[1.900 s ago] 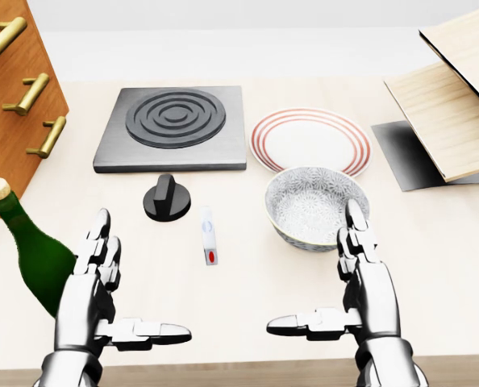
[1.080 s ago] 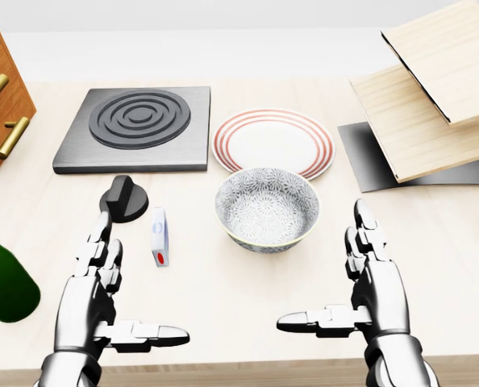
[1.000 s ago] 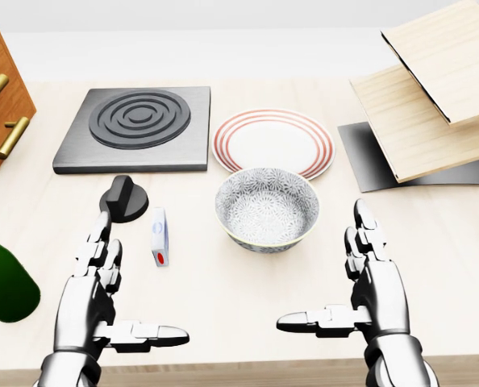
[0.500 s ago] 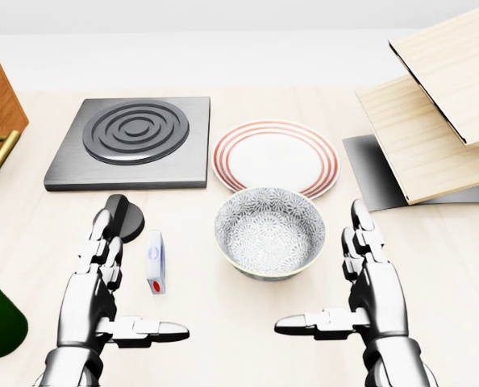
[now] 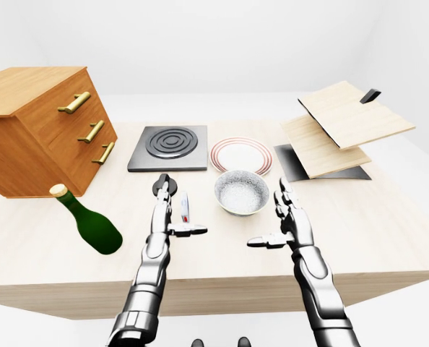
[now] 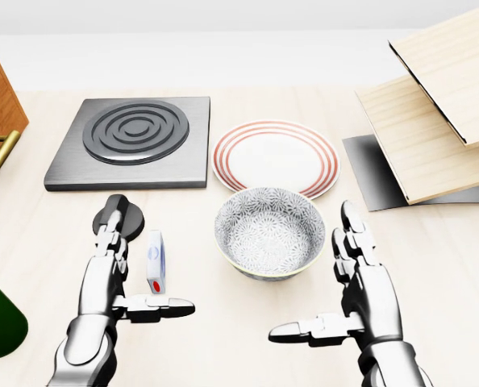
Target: Pick up the cream cheese and put it in the bowl.
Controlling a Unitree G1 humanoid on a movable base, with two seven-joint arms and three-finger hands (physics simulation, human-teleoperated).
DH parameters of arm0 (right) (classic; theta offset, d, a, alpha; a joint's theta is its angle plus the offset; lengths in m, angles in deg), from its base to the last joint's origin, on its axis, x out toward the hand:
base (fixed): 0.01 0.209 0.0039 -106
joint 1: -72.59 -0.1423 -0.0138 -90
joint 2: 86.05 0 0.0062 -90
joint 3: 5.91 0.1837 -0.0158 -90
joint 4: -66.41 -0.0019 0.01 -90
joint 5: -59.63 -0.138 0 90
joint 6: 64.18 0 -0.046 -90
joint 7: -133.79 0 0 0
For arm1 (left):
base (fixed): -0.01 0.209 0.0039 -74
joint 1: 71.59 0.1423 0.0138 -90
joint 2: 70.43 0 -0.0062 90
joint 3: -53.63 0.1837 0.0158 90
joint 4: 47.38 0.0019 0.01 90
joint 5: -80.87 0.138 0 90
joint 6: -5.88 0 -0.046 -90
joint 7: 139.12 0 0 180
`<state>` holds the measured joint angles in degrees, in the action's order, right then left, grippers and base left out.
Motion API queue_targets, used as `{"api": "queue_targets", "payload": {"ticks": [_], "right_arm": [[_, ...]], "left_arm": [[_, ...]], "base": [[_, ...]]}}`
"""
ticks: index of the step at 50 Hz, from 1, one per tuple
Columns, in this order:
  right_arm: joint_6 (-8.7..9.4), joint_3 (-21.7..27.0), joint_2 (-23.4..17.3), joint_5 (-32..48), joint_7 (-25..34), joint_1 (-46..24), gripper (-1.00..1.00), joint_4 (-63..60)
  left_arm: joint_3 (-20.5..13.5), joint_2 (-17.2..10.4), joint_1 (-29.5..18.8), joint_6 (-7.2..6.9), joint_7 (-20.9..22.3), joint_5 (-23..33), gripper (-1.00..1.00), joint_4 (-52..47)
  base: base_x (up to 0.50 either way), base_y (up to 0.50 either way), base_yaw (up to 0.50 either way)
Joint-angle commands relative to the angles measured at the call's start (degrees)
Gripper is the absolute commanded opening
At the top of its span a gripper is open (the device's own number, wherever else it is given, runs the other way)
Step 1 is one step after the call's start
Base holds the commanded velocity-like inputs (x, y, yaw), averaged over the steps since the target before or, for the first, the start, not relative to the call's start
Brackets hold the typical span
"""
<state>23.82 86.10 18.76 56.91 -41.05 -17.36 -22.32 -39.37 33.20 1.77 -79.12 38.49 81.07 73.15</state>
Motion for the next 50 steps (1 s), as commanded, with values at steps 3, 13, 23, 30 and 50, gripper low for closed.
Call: {"api": "queue_targets", "payload": {"ticks": [3,13,23,30,50], "right_arm": [[-0.85,-0.48,0.18,-0.22,1.29,0.49,1.0,0.17],[-1.2,-0.58,0.22,-0.6,1.94,0.81,1.0,0.05],[-1.9,-0.75,0.3,-0.75,2.44,1.11,1.0,0.72],[-1.83,-0.61,0.28,-1.07,2.62,1.16,1.0,0.61],[-1.4,-0.69,0.25,-1.18,2.7,1.27,1.0,0.08]], "left_arm": [[-0.2,-0.4,-6.22,0.0,-2.92,0.77,1.0,10.66],[-0.13,-0.52,-7.58,0.0,-3.98,1.22,1.0,14.34],[-0.03,-0.35,-8.66,0.0,-5.03,1.87,1.0,17.17],[0.04,-0.36,-9.21,0.0,-5.39,2.07,1.0,18.33],[0.21,0.07,-7.09,0.0,-4.07,1.46,-1.0,13.42]], "base": [[0.0,0.0,0.0],[0.0,0.0,0.0],[0.0,0.0,0.0],[0.0,0.0,0.0],[0.0,0.0,0.0]]}}
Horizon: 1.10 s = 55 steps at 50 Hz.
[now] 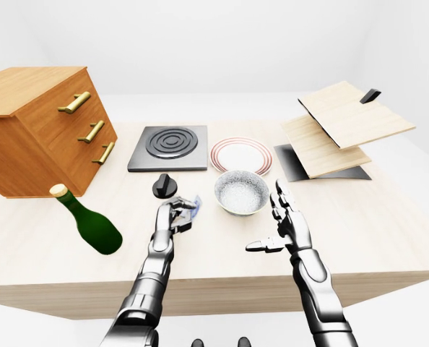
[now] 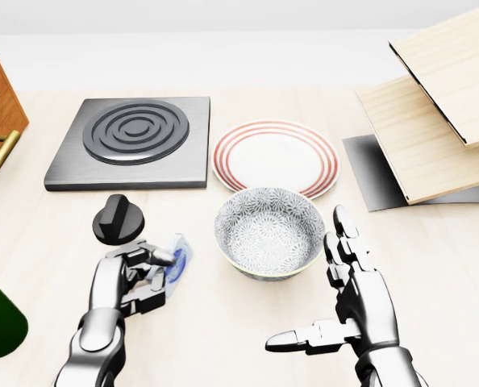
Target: Pick up the cream cheese and put it in the bowl.
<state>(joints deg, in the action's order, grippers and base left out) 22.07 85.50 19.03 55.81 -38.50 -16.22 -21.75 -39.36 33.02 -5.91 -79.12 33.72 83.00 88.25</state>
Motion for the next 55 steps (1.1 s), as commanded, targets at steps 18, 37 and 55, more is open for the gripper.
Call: {"api": "queue_targets", "payload": {"ticks": [18,37,55], "right_arm": [[2.48,1.04,-0.53,-1.22,0.84,-0.59,1.0,-2.41],[8.75,10.12,-8.49,-5.73,-1.84,-15.75,1.0,2.14],[8.75,10.53,-9.22,-6.84,-0.39,-14.57,1.0,1.98]], "left_arm": [[0.0,-0.17,1.66,0.0,1.76,-1.76,-1.0,-8.28],[-0.24,-0.86,2.96,0.0,3.51,-2.53,-1.0,-24.88],[0.72,-1.19,-4.86,-4.85,3.5,1.01,-1.0,-36.73]], "base": [[0.0,0.0,0.0],[0.0,0.0,0.0],[0.0,0.0,0.0]]}}
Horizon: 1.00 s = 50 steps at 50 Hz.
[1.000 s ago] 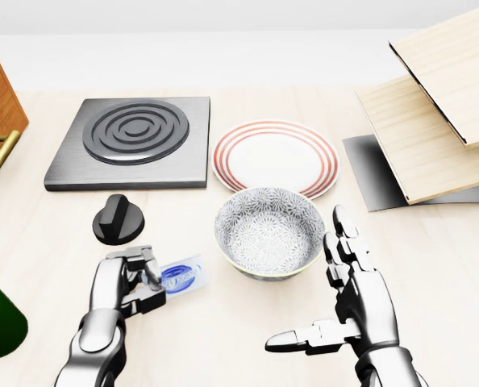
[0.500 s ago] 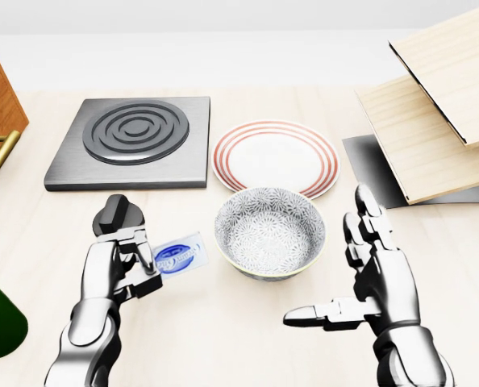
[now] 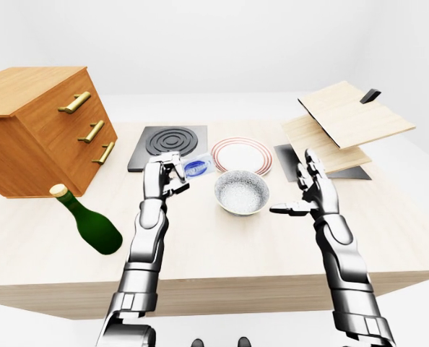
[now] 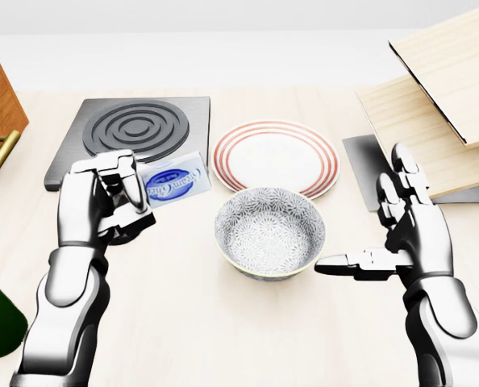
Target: Pick up the cream cheese and put it in the bowl.
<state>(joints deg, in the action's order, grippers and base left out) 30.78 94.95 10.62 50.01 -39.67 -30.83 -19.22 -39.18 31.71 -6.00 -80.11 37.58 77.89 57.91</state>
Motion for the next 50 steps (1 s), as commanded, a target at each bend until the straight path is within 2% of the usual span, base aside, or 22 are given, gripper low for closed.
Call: {"api": "queue_targets", "payload": {"ticks": [1,2,5,10,13,21,24,31,34,41,50], "right_arm": [[0.04,1.25,-0.83,-1.24,0.82,0.17,1.0,-0.87],[0.04,1.34,-0.83,-1.4,0.89,0.33,1.0,-1.22],[0.04,1.7,-0.89,-1.9,1.23,0.9,1.0,-2.16],[0.04,2.18,-1.06,-2.47,1.61,1.3,1.0,-2.64],[0.04,2.76,-1.36,-3.22,2.19,1.66,1.0,-2.49],[0.04,4.3,-3.75,-3.76,0.54,-2.5,1.0,8.26],[-1.34,3.7,-4.17,-3.25,0.34,-3.21,1.0,10.48],[-0.9,3.38,-4.18,-3.25,0.45,-2.49,1.0,8.96],[-1.41,3.33,-4.07,-3.13,0.52,-2.56,1.0,9.45],[-1.1,3.14,-3.94,-3.35,1.0,-2.27,1.0,8.86],[-1.28,3.3,-3.92,-3.54,1.38,-2.3,1.0,9.21]], "left_arm": [[1.0,0.32,-5.21,-3.92,0.19,6.5,-1.0,-5.71],[1.72,0.82,-6.68,-2.79,-0.27,7.91,-1.0,-2.99],[2.69,1.84,-9.67,-1.32,-0.96,10.53,-1.0,1.21],[3.34,2.7,-12.4,-0.46,-1.15,13.24,-1.0,4.39],[4.2,3.42,-14.66,0.99,-1.76,16.34,-1.0,8.24],[5.02,5.34,-17.91,0.99,-3.32,20.45,-1.0,17.11],[5.17,5.5,-18.91,0.99,-4.28,21.41,-1.0,20.9],[6.08,5.35,-21.25,0.99,-5.9,26.16,-1.0,28.78],[6.16,5.71,-21.47,0.99,-5.85,27.78,-1.0,29.34],[7.16,6.78,-22.25,0.99,-7.3,32.27,-1.0,32.72],[7.74,8.64,-22.56,0.99,-7.72,34.77,-1.0,33.21]], "base": [[0.0,0.0,0.0],[0.0,0.0,0.0],[0.0,0.0,0.0],[0.0,0.0,0.0],[0.0,0.0,0.0],[0.0,0.0,0.0],[0.0,0.0,0.0],[0.0,0.0,0.0],[0.0,0.0,0.0],[0.0,0.0,0.0],[0.0,0.0,0.0]]}}
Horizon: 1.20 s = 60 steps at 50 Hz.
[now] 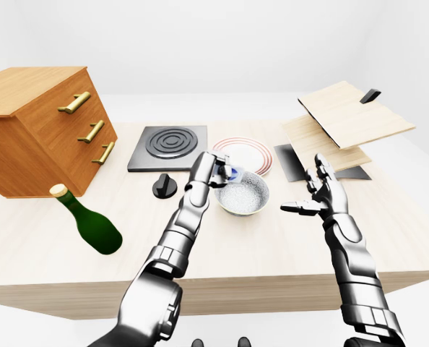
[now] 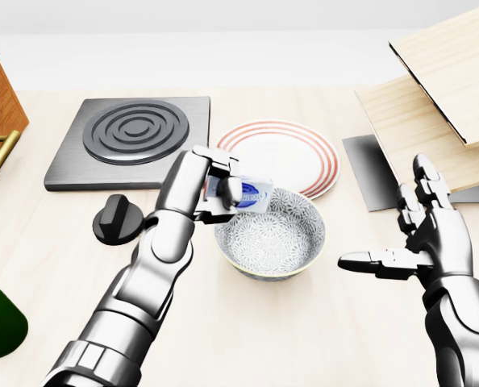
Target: Pick up the cream cheese and put it in the bowl.
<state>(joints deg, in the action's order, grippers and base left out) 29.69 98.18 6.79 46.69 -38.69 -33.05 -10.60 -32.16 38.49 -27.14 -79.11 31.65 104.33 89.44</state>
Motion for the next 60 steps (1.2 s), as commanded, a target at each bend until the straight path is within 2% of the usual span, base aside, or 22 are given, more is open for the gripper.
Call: {"api": "queue_targets", "payload": {"ticks": [1,7,14,29,36,60], "right_arm": [[-0.27,0.08,-0.11,-0.23,0.43,-0.06,1.0,0.7],[-0.54,0.18,-0.2,-0.4,0.56,-0.11,1.0,1.23],[-0.47,0.07,-0.1,-0.41,0.71,0.24,1.0,0.88],[-0.3,0.13,0.16,-0.54,1.21,1.12,1.0,-0.24],[-1.44,0.17,0.14,-0.5,1.54,0.83,1.0,1.57],[-1.33,0.17,0.21,-0.81,2.04,1.48,1.0,0.54]], "left_arm": [[0.8,2.09,-1.34,-0.01,-1.65,8.51,-1.0,1.19],[1.14,2.67,-0.99,-0.01,-1.74,9.26,-1.0,0.68],[1.17,2.74,-3.09,-0.01,-4.31,10.58,-1.0,6.91],[1.41,3.87,-6.1,-0.01,-7.48,12.95,-1.0,13.88],[1.87,5.09,-6.0,-0.01,-7.93,14.18,-1.0,13.75],[1.85,5.68,-7.77,-0.01,-10.88,16.11,-1.0,19.93]], "base": [[0.0,0.0,0.0],[0.0,0.0,0.0],[0.0,0.0,0.0],[0.0,0.0,0.0],[0.0,0.0,0.0],[0.0,0.0,0.0]]}}
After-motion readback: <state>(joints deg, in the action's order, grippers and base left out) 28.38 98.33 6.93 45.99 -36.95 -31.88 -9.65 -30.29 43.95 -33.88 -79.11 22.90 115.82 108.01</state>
